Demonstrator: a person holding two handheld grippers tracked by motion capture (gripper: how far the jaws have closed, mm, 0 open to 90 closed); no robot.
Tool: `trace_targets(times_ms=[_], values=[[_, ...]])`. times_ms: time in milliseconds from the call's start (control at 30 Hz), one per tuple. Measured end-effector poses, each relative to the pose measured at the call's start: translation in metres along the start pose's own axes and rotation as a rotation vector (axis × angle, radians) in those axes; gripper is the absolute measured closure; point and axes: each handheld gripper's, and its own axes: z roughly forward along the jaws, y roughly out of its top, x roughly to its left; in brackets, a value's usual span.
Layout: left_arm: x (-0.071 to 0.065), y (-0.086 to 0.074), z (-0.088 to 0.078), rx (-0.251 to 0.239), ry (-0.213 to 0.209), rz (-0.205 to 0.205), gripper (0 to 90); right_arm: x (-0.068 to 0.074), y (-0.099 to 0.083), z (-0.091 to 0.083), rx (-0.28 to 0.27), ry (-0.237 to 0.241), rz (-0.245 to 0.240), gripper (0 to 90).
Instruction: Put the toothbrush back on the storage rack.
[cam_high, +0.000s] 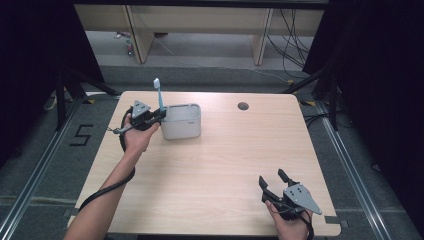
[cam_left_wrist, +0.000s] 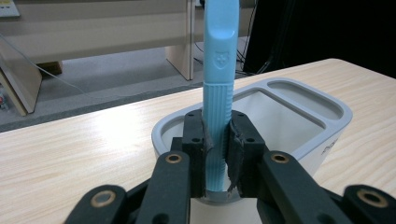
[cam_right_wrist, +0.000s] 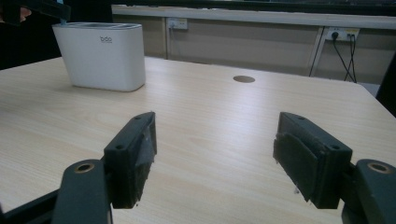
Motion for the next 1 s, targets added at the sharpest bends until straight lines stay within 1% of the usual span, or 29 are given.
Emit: trace_targets(times_ms=[33,67,100,200,233,300,367,400,433,467,500,567,600,633,667,700,833,867,1000], values=[[0.0001,-0.0002,0.0004,0.003,0.0,0.0,78.0,0.0003,0.0,-0.0002,0.003,0.0,0.003,30.4],[0.0002,-0.0004,0.0008,0.008,0.0,0.001,78.0,0.0028,-0.0002,-0.0014,0.013,-0.016,0.024,30.5],[0.0002,-0.0007,0.0011,0.011,0.001,-0.002,78.0,0.0009,-0.0002,0.0001,-0.001,-0.005,0.004,30.5],[0.0002,-0.0014,0.002,0.022,0.001,-0.007,78.0,0.0008,0.0005,-0.0019,0.027,-0.017,-0.001,30.5],[0.0004,-0.0017,0.0022,0.024,0.002,-0.007,78.0,0.0007,0.0005,-0.0018,0.027,-0.015,-0.002,30.5],[0.0007,-0.002,0.0024,0.03,0.004,-0.009,78.0,0.0005,-0.0001,-0.0003,0.008,-0.012,0.001,30.5],[0.001,-0.0021,0.0026,0.032,0.005,-0.014,78.0,-0.0003,0.0003,-0.0004,0.008,-0.015,-0.012,30.5],[0.0014,-0.0021,0.0025,0.036,0.006,-0.015,78.0,-0.0012,0.0002,0.0003,0.002,-0.016,-0.03,30.5],[0.0016,-0.0021,0.0025,0.038,0.008,-0.018,77.9,-0.0015,0.0002,0.0004,0.002,-0.018,-0.035,30.4],[0.0019,-0.0019,0.0024,0.039,0.007,-0.02,78.0,-0.0012,0.0003,-0.0002,0.015,-0.013,-0.031,30.5],[0.0021,-0.0016,0.0023,0.04,0.008,-0.018,78.0,-0.0006,0.0002,-0.0002,0.017,-0.012,-0.023,30.4],[0.0023,-0.001,0.0024,0.045,0.007,-0.017,77.9,-0.001,0.0,0.0,0.016,-0.007,-0.027,30.5],[0.0024,-0.0008,0.0025,0.047,0.006,-0.016,77.9,-0.0002,-0.0001,0.0008,0.007,-0.003,-0.012,30.5],[0.0024,-0.0007,0.0026,0.048,0.006,-0.017,77.9,0.0005,-0.0001,0.0007,0.012,-0.002,-0.002,30.5],[0.0023,-0.0007,0.0028,0.048,0.006,-0.018,77.9,0.0005,-0.0002,0.0007,0.013,-0.002,-0.002,30.5],[0.0023,-0.0007,0.0028,0.049,0.006,-0.018,77.9,0.0006,0.0002,-0.0004,0.028,-0.011,-0.004,30.5],[0.0015,-0.0009,0.003,0.048,0.004,-0.02,77.8,0.0,-0.0003,0.0001,0.024,-0.011,-0.013,30.5],[0.0014,-0.0009,0.003,0.049,0.004,-0.019,77.8,0.0004,-0.0007,0.0011,0.012,-0.01,-0.008,30.5],[0.0017,-0.0009,0.0023,0.048,-0.002,-0.02,76.6,0.0005,-0.0005,0.0006,0.02,-0.003,-0.007,30.5]])
